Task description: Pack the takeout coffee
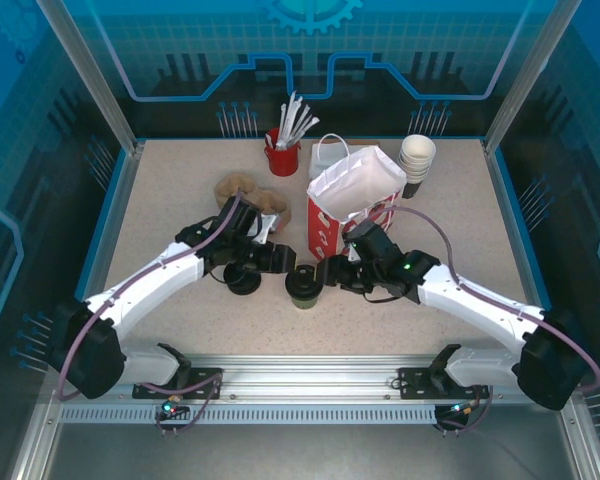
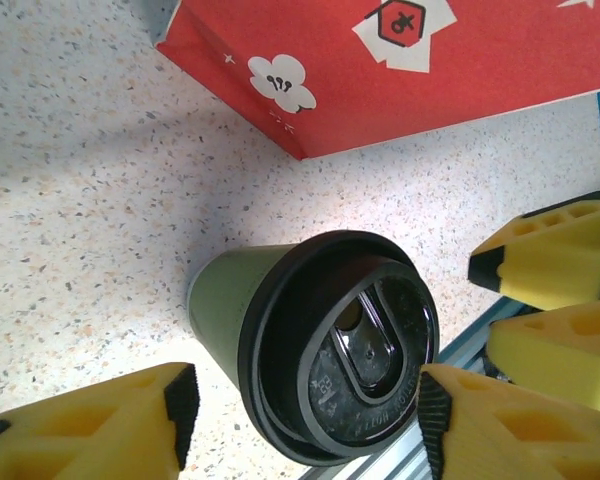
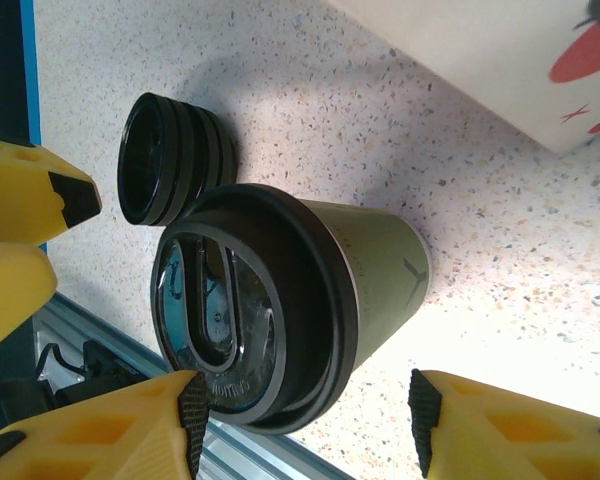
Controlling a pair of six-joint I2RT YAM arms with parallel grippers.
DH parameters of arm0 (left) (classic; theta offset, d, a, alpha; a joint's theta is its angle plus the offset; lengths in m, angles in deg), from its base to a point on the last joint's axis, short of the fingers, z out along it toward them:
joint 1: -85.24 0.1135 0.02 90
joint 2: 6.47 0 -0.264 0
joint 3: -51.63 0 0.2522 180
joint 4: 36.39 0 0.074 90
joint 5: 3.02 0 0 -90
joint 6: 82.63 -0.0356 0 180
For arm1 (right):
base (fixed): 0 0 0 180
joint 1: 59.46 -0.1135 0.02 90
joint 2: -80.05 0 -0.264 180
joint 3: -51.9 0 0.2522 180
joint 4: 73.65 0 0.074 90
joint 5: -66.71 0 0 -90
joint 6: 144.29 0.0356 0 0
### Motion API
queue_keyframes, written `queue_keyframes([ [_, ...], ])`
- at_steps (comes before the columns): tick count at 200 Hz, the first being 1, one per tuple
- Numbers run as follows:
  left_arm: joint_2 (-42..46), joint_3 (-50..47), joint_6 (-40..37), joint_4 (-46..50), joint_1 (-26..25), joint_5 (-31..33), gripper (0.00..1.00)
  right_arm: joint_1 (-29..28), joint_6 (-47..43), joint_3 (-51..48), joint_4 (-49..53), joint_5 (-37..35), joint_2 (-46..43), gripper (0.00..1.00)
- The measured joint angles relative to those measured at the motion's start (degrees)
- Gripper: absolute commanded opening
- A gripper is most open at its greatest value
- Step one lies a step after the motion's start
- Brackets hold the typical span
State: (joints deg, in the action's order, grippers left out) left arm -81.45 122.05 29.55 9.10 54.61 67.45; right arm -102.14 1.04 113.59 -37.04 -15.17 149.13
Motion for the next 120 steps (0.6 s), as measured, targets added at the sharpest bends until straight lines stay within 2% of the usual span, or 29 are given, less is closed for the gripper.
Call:
queue_keyframes([
  [51,4.6,1.1,-2.3,2.3,-10.5,12.2,0.88,1.2,-2.4,3.9,5.1,-2.1,-5.3,0.59],
  [120,-0.5,3.3,-2.6,4.2,-19.0,25.8,0.9,8.0,-6.4,4.3,10.9,-3.0,-13.3,0.6],
])
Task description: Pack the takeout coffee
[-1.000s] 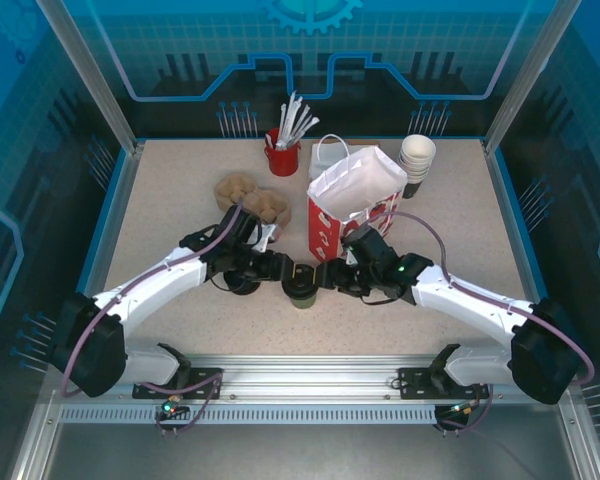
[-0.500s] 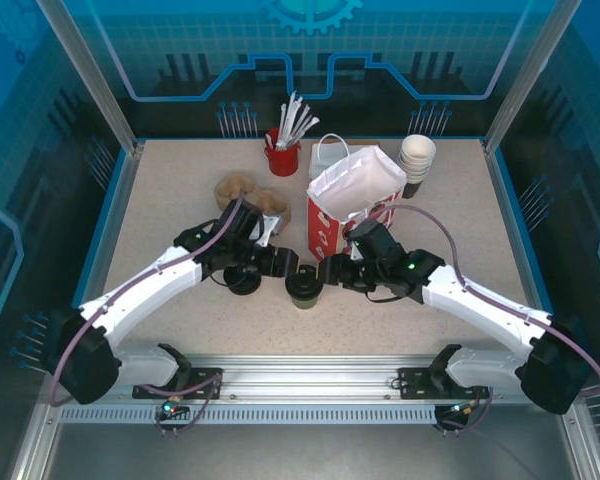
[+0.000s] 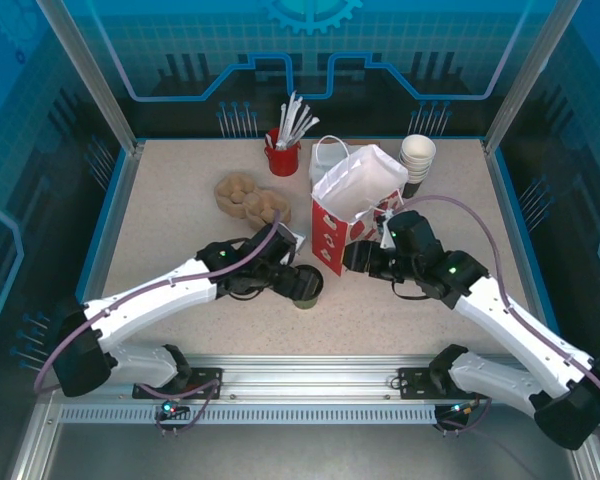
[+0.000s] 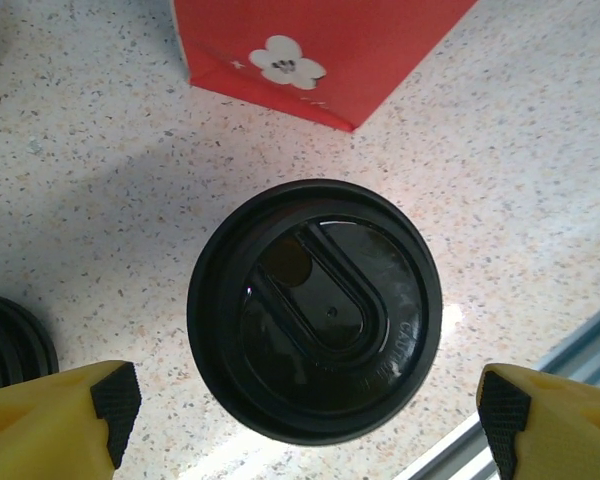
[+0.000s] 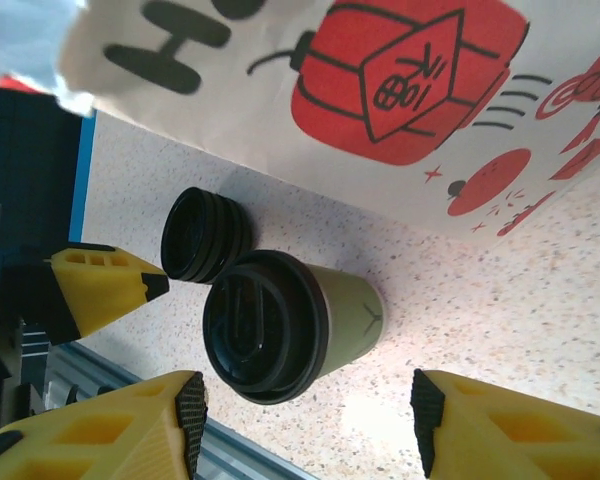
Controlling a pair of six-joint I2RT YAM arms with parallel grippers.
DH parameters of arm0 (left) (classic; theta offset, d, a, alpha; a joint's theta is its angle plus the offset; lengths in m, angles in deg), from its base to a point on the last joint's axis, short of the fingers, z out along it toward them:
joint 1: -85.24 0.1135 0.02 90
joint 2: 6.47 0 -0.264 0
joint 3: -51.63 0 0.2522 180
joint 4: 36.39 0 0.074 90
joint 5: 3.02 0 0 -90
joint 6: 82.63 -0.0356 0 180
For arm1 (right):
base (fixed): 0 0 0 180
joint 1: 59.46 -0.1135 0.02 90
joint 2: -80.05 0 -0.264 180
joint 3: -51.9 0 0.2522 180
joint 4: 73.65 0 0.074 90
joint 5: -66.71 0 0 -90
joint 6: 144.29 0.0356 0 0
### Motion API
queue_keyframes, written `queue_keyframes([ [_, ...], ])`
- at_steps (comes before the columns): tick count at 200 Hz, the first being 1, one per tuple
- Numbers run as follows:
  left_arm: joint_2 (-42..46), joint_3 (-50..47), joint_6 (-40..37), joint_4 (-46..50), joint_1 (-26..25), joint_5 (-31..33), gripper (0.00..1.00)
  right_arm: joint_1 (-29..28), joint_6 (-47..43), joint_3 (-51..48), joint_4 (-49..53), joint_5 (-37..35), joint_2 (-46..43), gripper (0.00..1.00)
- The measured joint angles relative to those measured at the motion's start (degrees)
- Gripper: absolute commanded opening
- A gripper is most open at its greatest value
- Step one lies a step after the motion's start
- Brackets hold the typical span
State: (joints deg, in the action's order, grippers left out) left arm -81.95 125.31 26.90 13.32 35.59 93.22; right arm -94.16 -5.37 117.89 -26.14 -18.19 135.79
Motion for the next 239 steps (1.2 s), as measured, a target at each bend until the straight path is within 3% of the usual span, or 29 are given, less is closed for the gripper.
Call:
queue_keyframes([
  [76,-6.6,4.0,0.3,1.6,-4.1,6.1,0.86,5.7,-2.6,0.0,3.2,1.7,-4.4,0.6],
  [140,-9.6,5.1,1.1,2.8,-4.6,7.6,0.86,8.4,-3.9,0.0,5.3,3.1,-6.2,0.6],
  [195,-11.0,5.7,1.5,3.0,-4.8,8.7,0.76,9.6,-4.1,0.0,6.2,4.2,-7.2,0.6],
  [239,-11.0,5.9,1.5,4.2,-4.9,10.2,0.75,10.4,-4.2,0.0,6.6,4.5,-8.2,0.6],
])
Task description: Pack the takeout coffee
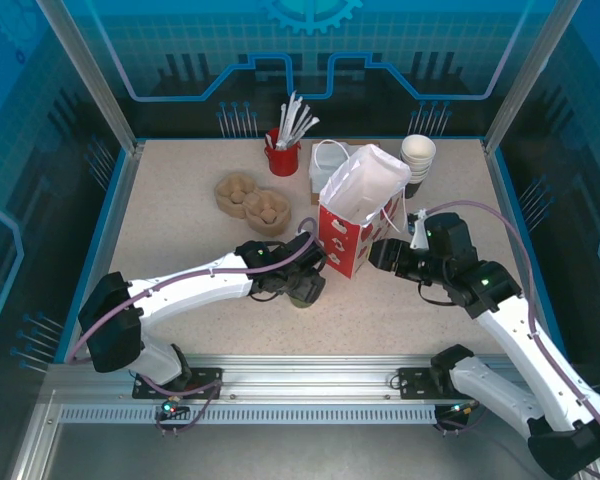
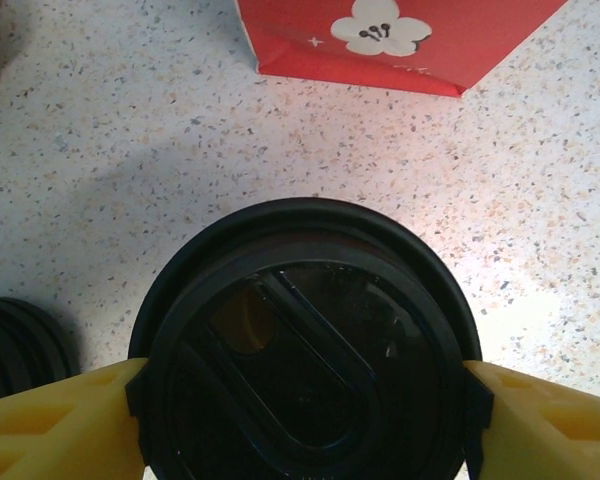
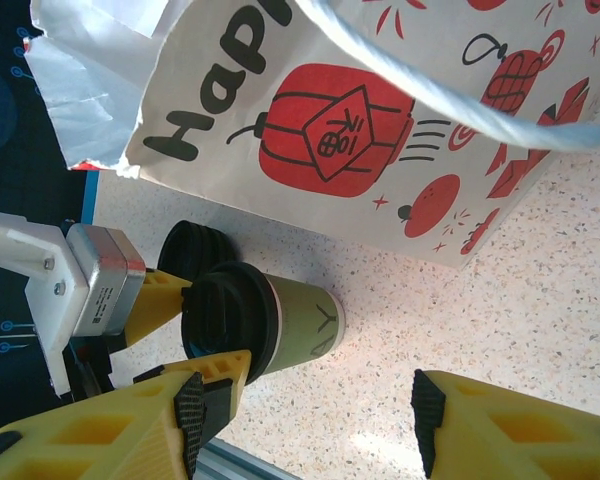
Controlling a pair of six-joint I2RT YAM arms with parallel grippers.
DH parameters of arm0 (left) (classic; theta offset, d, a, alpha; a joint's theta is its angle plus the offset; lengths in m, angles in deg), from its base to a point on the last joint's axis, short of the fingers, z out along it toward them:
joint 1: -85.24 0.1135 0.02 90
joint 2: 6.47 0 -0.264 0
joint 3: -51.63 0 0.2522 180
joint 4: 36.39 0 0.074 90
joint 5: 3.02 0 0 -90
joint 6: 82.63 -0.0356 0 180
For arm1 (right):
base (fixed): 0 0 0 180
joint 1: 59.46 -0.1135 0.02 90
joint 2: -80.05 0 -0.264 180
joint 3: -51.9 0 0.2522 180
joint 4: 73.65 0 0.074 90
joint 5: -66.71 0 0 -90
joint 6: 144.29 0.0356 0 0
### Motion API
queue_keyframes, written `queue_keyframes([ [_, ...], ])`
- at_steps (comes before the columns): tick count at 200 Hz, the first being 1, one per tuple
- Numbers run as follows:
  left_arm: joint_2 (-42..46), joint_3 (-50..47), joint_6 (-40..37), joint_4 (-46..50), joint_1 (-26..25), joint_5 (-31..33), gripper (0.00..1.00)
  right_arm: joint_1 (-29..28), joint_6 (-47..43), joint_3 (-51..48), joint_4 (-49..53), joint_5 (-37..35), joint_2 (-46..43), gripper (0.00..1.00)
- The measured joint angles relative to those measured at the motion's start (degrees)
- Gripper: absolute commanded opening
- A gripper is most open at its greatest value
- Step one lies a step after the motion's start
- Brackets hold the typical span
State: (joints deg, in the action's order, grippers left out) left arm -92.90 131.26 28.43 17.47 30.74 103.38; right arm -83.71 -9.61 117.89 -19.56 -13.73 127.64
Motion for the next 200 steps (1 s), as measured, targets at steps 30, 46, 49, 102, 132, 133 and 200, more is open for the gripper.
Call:
queue_keyframes([
  [30,0.0,0.0,0.0,0.8,0.4,1.4,0.75,0.7,-0.1,0.0,0.3,0.4,-0.5,0.6],
  [46,0.1,0.0,0.0,1.1,1.2,1.8,0.75,1.1,-0.2,0.0,0.4,0.6,-0.7,0.6],
  [49,0.2,0.0,0.0,1.2,1.4,1.9,0.75,1.1,-0.2,0.0,0.4,0.6,-0.8,0.6],
  [102,2.2,-2.0,-0.1,1.6,6.6,2.4,0.76,1.6,-0.2,0.0,0.8,1.2,-1.3,0.6],
  [132,2.9,-2.9,0.0,1.4,7.7,2.4,0.85,1.8,-0.4,0.0,1.0,1.4,-1.4,0.6],
  [133,2.9,-2.9,0.0,1.4,7.8,2.4,0.85,1.8,-0.4,0.0,1.0,1.4,-1.4,0.6],
  [200,5.3,-2.1,-0.1,3.2,8.5,1.6,0.95,2.8,-1.3,2.5,4.1,1.4,-1.8,0.61],
])
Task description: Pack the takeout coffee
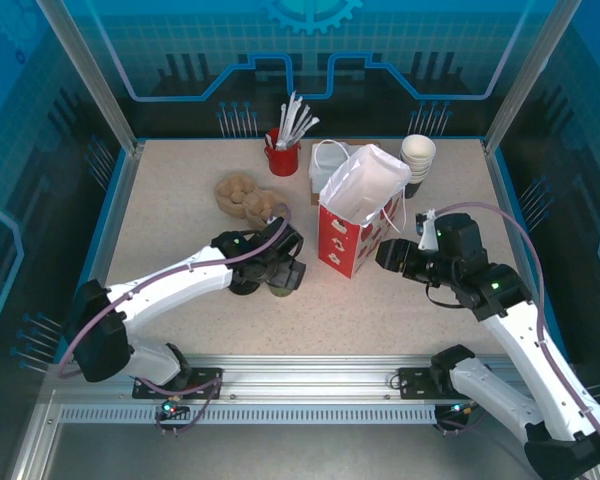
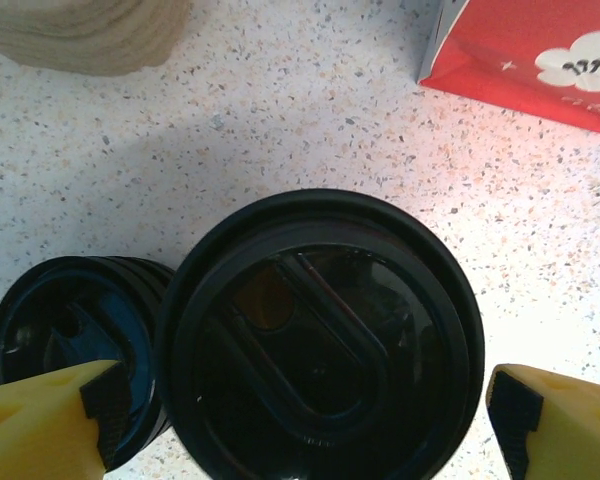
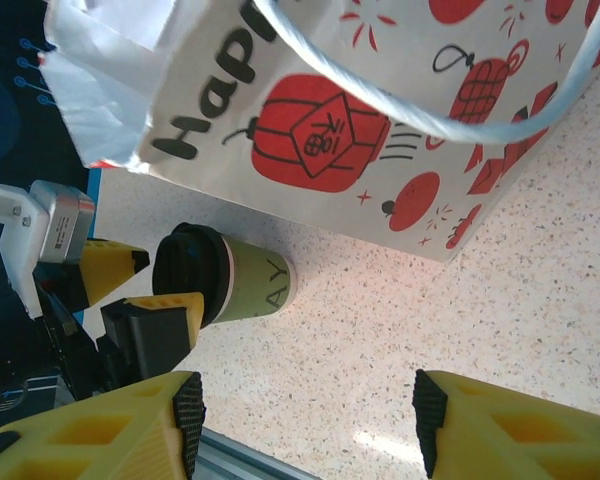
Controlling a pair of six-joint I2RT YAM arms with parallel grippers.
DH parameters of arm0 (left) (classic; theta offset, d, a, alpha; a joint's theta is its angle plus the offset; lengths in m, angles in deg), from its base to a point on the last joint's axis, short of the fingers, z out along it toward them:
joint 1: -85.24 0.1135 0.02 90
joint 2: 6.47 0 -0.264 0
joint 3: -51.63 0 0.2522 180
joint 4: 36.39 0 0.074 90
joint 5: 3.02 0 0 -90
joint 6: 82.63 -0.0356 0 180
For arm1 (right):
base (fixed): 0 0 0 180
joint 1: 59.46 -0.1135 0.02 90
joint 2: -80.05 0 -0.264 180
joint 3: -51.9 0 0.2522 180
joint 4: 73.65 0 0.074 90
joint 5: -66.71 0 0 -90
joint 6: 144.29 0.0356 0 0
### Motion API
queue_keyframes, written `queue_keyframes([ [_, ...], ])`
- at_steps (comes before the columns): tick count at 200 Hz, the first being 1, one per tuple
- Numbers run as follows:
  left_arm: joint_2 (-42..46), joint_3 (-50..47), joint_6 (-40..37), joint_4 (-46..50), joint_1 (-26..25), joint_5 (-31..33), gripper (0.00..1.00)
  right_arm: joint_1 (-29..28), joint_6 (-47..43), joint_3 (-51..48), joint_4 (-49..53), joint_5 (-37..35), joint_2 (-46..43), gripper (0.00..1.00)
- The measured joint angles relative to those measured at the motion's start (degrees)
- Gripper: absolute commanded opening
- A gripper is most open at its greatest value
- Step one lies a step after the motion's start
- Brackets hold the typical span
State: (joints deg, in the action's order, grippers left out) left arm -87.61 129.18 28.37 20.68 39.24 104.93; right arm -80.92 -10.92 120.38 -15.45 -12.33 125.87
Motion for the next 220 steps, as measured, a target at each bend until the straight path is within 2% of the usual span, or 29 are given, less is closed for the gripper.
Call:
queue_keyframes([
  [48,4.9,4.7,0.1,1.0,4.4,-2.5,0.94,1.0,-1.4,5.8,3.4,-0.2,-0.4,0.61],
  [100,8.9,5.2,2.2,-1.9,17.6,-6.8,0.93,2.1,-4.0,13.5,4.5,-0.4,0.0,0.59],
  [124,8.8,4.6,6.3,-5.6,23.4,-8.6,0.88,2.1,-5.0,15.3,4.2,-0.3,1.3,0.59],
  [153,5.4,4.6,12.0,-9.3,29.2,-9.5,0.85,2.2,-5.9,16.0,3.9,0.0,4.4,0.59],
  [208,-5.7,5.1,18.4,-13.1,34.8,-12.1,0.78,3.3,-6.4,16.0,3.5,1.5,8.1,0.59],
  [220,-7.6,5.7,19.5,-13.6,35.9,-12.5,0.74,3.6,-6.4,16.0,3.3,1.8,8.3,0.59],
])
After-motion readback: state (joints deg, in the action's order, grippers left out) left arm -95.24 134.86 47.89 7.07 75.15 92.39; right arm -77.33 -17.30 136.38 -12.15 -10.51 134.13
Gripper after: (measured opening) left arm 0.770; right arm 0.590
